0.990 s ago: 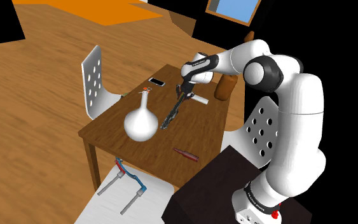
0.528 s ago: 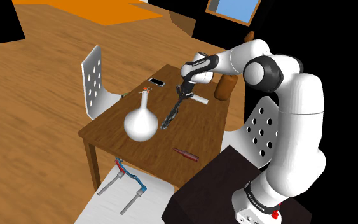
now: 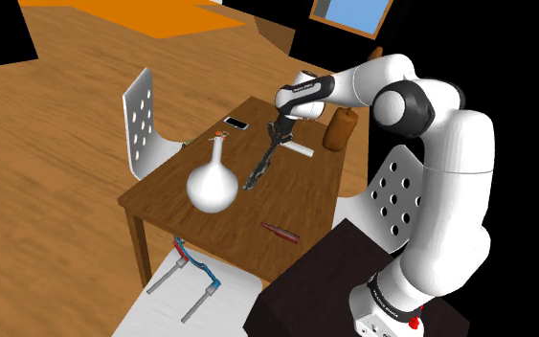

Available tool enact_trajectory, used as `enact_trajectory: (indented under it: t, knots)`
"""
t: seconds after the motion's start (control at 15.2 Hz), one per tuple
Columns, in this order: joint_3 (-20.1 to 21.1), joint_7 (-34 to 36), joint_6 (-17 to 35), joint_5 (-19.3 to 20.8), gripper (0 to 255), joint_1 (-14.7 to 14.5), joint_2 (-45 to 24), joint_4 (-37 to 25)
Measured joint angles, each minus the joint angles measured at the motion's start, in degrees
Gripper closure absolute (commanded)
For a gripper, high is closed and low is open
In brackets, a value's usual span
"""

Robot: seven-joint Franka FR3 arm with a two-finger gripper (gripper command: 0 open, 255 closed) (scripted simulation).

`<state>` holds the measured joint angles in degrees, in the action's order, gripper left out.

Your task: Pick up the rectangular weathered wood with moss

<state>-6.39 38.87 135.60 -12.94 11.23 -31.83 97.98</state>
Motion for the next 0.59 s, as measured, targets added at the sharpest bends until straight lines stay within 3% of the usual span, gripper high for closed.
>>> enact_trajectory:
  t: [0.59]
  knots:
    - [-0.6, 1.2, -4.9, 1.1, 255, -0.5, 3.6, -1.4]
